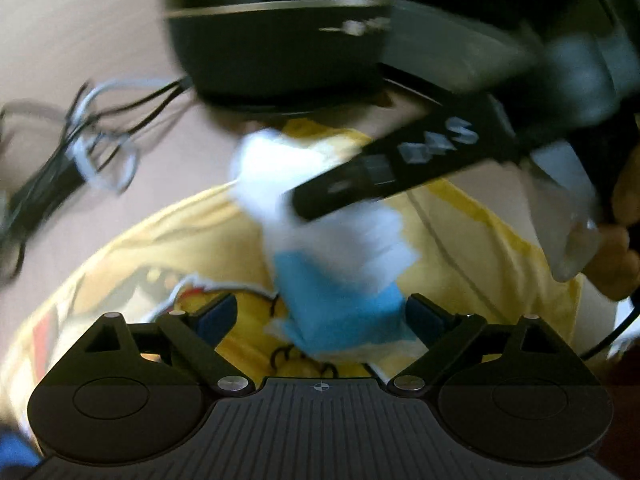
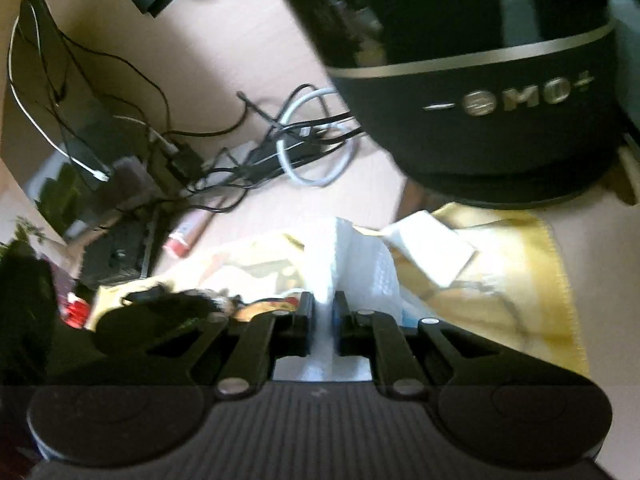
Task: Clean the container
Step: 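Close the left gripper on the blue wipes packet and lift it, then rub the white towel over the packet with the right gripper while the left gripper holds it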
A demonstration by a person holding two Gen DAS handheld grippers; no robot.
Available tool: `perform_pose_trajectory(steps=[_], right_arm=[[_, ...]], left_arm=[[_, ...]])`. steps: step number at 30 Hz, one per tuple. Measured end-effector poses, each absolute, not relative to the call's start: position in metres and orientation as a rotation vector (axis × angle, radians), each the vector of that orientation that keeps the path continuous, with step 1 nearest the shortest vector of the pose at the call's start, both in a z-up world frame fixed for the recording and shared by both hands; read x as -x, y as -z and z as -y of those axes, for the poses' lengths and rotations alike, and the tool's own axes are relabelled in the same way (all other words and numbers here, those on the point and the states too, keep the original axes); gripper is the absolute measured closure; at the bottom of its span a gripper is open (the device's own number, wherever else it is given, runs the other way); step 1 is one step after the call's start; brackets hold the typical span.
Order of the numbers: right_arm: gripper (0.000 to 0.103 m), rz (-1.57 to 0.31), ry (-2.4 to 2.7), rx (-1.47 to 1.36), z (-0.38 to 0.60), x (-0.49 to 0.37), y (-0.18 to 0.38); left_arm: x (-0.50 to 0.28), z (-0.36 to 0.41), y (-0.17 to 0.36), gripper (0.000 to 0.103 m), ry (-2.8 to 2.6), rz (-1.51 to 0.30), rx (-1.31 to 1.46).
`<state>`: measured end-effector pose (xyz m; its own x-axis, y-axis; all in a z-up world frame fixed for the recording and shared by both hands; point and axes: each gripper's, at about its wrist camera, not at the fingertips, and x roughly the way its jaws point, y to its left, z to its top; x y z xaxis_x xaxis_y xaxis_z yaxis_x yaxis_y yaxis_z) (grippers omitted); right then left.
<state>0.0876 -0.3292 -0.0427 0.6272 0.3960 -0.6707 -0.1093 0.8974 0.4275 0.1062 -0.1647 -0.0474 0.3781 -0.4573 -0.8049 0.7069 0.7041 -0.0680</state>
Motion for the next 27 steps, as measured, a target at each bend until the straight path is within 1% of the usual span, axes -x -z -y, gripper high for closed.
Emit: perform_pose_trajectory(steps=[3,8,10,11,13,15,17,20,23,25,27], right_arm=[[0.092,-0.852,-0.218,-0.361,0.349,-0.079,0.042],[0.092,-0.897,-0.168,-0.416,0.371,-0.068,0.055],[0.092,-0.901,-0.165,-0.429,0.373,-0.064,0.058],[0.092,-0.897,-0.166,-0.432,0.374,-0.062,0.057],[0.092,-0.881,-0.168,-0.431,0.373,-0.059,0.053],[0.092,-0.856,-0.173,-0.43,0.373,-0.058,0.046],[0.092,-0.832,-0.182,-0.437,0.373,-0.058,0.037],[0.092,-0.789,-0.224,-0.438,0.36,-0.067,0.022],[0.092,-0.721,-0.359,-0.486,0.341,-0.074,0.0],[0.092,-0.709,-0.467,-0.513,0.324,-0.081,-0.006],[0.092,-0.741,-0.512,-0.478,0.304,-0.088,-0.002]], left_arm=[[-0.11,0.164,0.049,0.006,0.722,-0.983,-0.179],[-0.112,0.185,0.066,0.005,0.689,-0.986,-0.218],[-0.115,0.192,0.068,0.005,0.684,-0.952,-0.236],[-0.115,0.194,0.068,0.013,0.686,-0.935,-0.257],[-0.111,0.195,0.064,0.042,0.689,-0.884,-0.328],[-0.1,0.196,0.057,0.042,0.71,-0.798,-0.471],[-0.082,0.195,0.053,0.042,0.704,-0.654,-0.679],[-0.054,0.192,0.062,0.042,0.678,-0.457,-0.987],[-0.042,0.189,0.074,0.042,0.675,-0.407,-1.11],[-0.039,0.189,0.078,0.042,0.664,-0.409,-1.103],[-0.039,0.19,0.077,0.042,0.658,-0.421,-1.069]])
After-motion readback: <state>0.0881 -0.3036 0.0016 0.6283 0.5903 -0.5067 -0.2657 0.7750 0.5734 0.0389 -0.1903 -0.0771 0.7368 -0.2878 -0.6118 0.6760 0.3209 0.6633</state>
